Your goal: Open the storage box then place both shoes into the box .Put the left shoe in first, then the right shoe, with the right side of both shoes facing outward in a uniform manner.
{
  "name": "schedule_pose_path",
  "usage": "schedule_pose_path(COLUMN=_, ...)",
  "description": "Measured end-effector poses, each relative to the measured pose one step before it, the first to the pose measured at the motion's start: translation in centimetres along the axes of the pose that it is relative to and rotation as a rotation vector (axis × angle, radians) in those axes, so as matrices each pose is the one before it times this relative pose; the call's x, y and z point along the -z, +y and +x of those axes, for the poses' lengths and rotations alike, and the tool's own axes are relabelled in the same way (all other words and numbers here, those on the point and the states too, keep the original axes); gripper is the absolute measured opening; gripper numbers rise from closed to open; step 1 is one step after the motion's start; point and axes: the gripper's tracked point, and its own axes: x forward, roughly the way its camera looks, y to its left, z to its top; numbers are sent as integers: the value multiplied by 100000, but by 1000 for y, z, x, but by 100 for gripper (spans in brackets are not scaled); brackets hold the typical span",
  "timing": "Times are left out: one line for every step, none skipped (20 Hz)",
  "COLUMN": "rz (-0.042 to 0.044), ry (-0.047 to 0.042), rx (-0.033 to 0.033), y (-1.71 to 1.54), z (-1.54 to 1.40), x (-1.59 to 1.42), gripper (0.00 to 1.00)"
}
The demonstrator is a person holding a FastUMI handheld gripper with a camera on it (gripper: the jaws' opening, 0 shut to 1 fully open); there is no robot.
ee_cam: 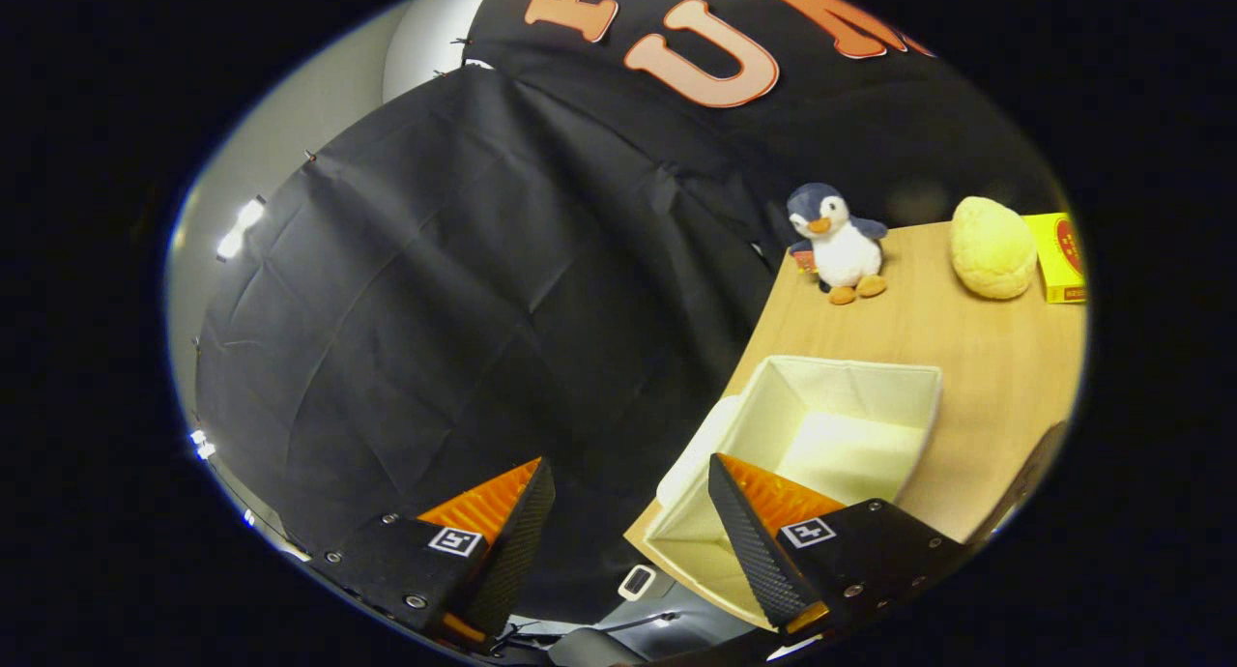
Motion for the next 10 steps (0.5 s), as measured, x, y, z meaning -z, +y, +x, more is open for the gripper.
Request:
schedule_pose_path(rz=-655, ry=-415, rx=2526, y=-1379, z=-1106, x=60, gripper=97)
schedule_pose_path(rz=-823, ry=-465, rx=2702, y=-1204, z=-1076, x=154, gripper=96)
schedule_pose_path(rz=-1227, ry=-159, rx=2816, y=-1434, z=-948, x=169, gripper=97)
schedule_pose_path(rz=-811, ry=71, rx=3134, y=-1639, z=-966, x=371, gripper=97)
schedule_pose_path(rz=-663, ry=-47, rx=3224, y=-1636, z=-1125, x=364, gripper=97)
schedule_pose_path(rz=-126, ry=-182, rx=3610, y=-1822, z=-845, x=288, gripper=97)
schedule_pose_path(rz=24, ry=240, rx=3763, y=-1722, z=-679, x=603, gripper=98)
schedule_pose_path(rz=282, ry=261, rx=3829, y=-1781, z=-442, x=403, gripper=98)
schedule_pose_path(rz=224, ry=409, rx=4065, y=-2007, z=-603, x=633, gripper=98)
schedule_pose_path(rz=380, ry=515, rx=4004, y=-1922, z=-425, x=593, gripper=98)
